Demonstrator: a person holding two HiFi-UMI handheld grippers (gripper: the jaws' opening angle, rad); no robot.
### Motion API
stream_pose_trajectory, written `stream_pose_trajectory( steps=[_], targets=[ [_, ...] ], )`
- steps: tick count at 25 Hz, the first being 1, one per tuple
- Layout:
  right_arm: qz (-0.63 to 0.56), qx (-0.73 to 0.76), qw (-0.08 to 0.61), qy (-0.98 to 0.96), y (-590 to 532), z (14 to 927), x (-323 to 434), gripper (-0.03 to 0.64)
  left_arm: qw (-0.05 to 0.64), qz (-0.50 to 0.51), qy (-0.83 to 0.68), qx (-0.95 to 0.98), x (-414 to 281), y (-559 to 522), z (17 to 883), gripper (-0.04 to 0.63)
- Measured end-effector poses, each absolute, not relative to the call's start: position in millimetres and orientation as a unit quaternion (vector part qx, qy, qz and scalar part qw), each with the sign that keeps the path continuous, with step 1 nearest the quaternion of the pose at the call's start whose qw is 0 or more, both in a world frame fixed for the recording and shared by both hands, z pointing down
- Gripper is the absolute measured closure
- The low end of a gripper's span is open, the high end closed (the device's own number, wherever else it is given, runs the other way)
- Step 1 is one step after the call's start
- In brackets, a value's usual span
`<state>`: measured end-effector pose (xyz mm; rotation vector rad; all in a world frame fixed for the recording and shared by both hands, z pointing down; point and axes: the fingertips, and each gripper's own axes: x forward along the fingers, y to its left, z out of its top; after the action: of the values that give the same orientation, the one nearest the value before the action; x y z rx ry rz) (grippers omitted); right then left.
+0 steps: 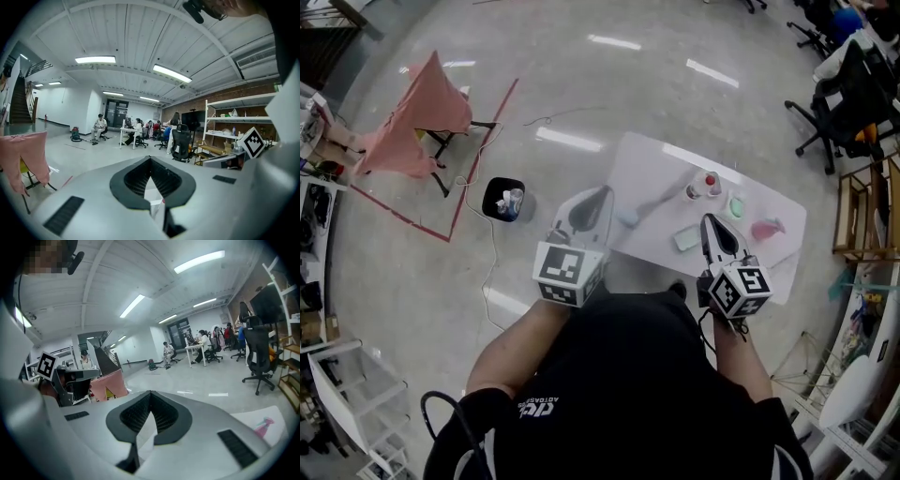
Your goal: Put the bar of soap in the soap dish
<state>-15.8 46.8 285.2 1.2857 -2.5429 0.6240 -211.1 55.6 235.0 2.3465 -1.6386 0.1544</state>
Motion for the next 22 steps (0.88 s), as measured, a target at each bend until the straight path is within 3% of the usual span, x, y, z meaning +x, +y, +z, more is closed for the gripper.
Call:
stream_pose_trajectory(
  steps=[6,10,13,22],
  targets=[
    [0.223,0.452,0.099,-0.858,32.2,278.1,-78.3,0.601,0.147,0.059,-0.562,0.812,-281.3,48.5,239.9,0.588],
    [0.172,0.448,0.129,-0.868,27.8,270.5,-100.0,0.601,0.139,0.064,-0.568,0.808,-301.0,43.3,240.3,0.588],
    [0.119,0.429,0.145,-0.884,25.0,260.2,-111.7,0.601,0.132,0.070,-0.570,0.808,-299.8,37.3,238.2,0.588],
    [0.148,0.393,0.150,-0.895,10.6,295.3,-107.6,0.601,0.117,0.085,-0.558,0.817,-268.2,13.0,235.0,0.588]
  ],
)
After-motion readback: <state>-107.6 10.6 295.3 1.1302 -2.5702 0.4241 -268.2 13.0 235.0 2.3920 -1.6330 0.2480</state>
